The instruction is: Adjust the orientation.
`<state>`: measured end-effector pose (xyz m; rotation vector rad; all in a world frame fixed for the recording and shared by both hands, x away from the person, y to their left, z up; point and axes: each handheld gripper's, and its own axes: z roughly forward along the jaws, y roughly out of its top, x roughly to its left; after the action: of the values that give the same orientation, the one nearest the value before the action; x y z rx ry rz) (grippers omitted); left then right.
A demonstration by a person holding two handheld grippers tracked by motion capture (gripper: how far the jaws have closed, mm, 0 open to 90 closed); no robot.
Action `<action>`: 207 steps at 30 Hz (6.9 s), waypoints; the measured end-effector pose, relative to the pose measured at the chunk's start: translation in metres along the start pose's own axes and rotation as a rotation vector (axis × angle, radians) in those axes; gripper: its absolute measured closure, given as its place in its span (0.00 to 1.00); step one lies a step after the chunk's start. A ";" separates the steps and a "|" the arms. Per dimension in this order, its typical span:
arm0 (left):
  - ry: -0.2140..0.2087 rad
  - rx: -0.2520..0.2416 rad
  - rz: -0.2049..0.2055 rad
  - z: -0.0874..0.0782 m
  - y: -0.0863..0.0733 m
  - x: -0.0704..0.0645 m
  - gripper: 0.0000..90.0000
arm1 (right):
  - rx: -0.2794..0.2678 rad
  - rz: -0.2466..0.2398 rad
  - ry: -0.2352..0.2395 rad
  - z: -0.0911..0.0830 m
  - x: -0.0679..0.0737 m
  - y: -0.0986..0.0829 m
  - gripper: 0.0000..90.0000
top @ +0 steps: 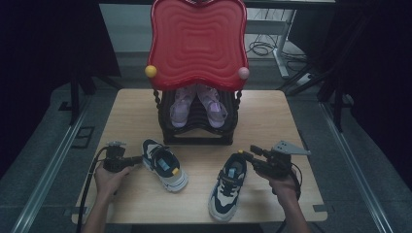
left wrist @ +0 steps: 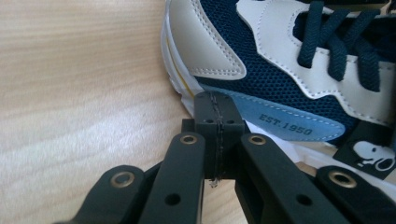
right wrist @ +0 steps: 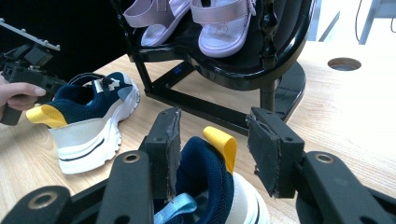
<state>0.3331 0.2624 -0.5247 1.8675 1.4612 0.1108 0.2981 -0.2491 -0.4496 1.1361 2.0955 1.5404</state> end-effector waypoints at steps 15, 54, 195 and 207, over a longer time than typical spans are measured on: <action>-0.010 -0.049 0.013 -0.021 -0.011 -0.010 1.00 | 0.005 -0.024 0.030 0.004 0.011 0.003 0.60; -0.022 -0.084 0.099 -0.048 -0.028 -0.039 0.51 | 0.192 -0.174 0.245 0.064 0.098 0.031 0.98; -0.001 -0.115 0.061 -0.070 -0.030 -0.014 0.47 | 0.440 -0.381 0.457 0.155 0.212 0.019 0.99; 0.007 -0.103 0.063 -0.065 -0.031 -0.017 0.47 | 0.343 -0.320 0.391 0.111 0.159 0.030 0.99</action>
<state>0.2710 0.2819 -0.4903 1.8313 1.3758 0.2194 0.2803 -0.0547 -0.4326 0.5725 2.7218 1.3660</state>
